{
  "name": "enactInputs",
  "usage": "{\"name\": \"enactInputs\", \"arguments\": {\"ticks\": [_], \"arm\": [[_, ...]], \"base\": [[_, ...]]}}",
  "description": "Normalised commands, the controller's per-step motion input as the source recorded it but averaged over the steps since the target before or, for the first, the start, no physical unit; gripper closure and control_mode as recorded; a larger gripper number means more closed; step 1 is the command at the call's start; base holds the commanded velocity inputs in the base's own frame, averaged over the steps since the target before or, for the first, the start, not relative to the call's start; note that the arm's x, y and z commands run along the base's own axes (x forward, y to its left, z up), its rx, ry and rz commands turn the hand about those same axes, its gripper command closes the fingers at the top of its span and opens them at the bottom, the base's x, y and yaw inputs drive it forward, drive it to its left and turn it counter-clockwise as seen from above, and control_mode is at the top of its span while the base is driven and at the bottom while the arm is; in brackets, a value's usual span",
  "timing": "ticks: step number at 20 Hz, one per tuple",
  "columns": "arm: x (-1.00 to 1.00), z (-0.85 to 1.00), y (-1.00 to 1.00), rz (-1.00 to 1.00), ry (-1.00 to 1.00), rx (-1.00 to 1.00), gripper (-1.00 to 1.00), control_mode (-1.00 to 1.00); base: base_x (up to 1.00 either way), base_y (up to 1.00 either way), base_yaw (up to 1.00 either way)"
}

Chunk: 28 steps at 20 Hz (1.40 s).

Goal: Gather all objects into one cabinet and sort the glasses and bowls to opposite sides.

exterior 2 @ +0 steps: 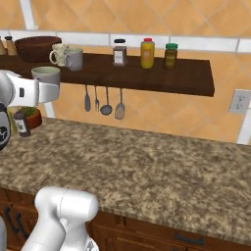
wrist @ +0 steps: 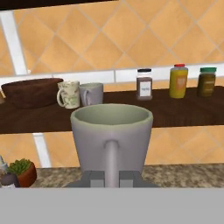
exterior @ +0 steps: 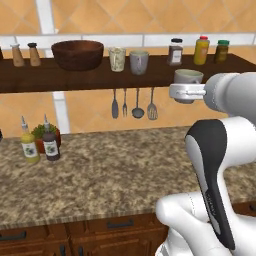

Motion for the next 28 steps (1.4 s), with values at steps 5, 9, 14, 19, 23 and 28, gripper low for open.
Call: {"name": "enactInputs", "arguments": {"ticks": [5,9,14,19,23,28], "arm": [[0.00,0.00,0.00,0.00,0.00,0.00,1.00,1.00],[0.31,0.00,-0.19,0.04,-0.01,0.00,1.00,-1.00],[0.78,0.10,-0.39,0.17,-0.07,0.00,1.00,-1.00],[0.47,0.10,-0.16,0.20,-0.22,-0.01,1.00,-1.00],[0.10,0.08,-0.07,0.10,-0.07,-0.02,1.00,-1.00],[0.42,0.03,-0.08,0.00,0.08,0.02,1.00,-1.00]], "base": [[0.23,-0.15,0.04],[0.14,-0.08,0.02],[0.00,0.00,0.00],[0.00,0.00,0.00],[0.00,0.00,0.00],[0.00,0.00,0.00]]}}
